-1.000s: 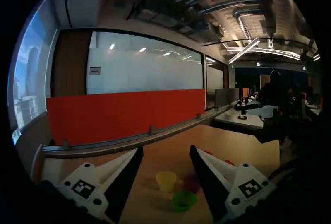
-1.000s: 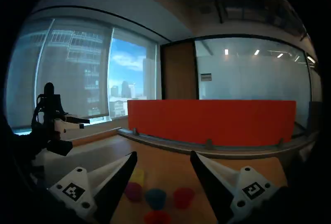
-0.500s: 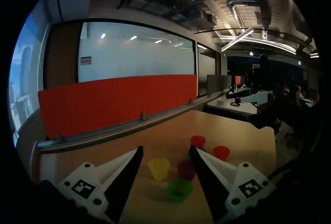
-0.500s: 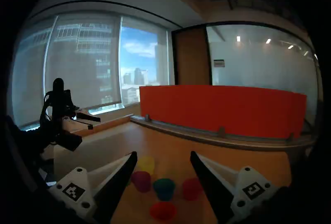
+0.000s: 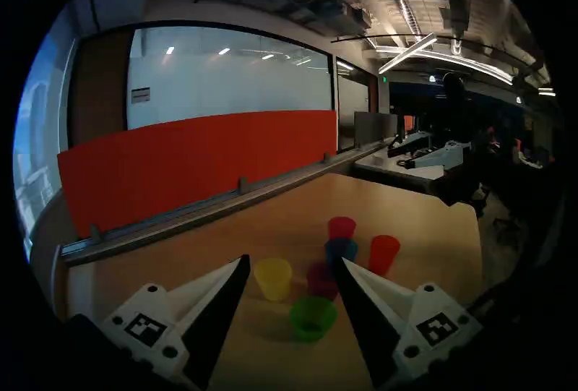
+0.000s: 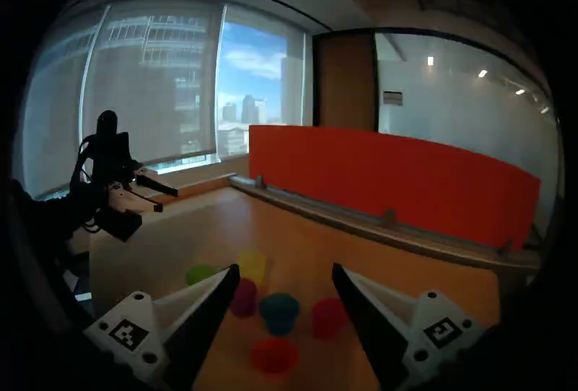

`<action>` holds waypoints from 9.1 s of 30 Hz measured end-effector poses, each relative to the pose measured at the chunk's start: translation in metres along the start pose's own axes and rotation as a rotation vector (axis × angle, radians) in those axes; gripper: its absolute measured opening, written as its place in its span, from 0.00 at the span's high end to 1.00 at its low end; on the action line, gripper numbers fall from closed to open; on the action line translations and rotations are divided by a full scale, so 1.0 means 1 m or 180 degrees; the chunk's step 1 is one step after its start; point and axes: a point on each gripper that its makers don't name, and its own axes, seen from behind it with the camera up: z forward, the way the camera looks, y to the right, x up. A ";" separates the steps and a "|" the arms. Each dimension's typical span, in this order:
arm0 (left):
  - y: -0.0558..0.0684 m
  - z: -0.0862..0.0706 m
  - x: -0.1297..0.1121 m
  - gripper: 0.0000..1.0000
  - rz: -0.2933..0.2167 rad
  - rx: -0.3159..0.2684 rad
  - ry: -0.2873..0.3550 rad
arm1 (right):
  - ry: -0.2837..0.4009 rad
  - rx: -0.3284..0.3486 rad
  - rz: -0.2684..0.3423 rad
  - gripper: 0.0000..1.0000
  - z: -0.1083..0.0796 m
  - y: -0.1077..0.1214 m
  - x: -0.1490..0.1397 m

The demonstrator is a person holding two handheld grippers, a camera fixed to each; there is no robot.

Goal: Pour water

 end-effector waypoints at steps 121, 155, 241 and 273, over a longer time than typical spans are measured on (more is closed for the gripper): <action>0.043 0.096 -0.193 0.17 0.0041 -0.0726 -0.1432 | -0.0934 0.0193 -0.0185 0.00 0.099 0.019 -0.131; 0.038 0.106 -0.181 0.19 -0.0044 -0.0710 -0.1299 | -0.1001 0.0207 -0.0157 0.01 0.104 0.019 -0.139; -0.019 0.047 -0.076 0.19 -0.0050 -0.0186 -0.0196 | -0.1913 0.0287 -0.0265 0.00 0.147 -0.005 -0.188; -0.014 0.041 -0.075 0.19 -0.0021 -0.0154 -0.0212 | -0.1806 0.0326 -0.0133 0.09 0.141 -0.019 -0.182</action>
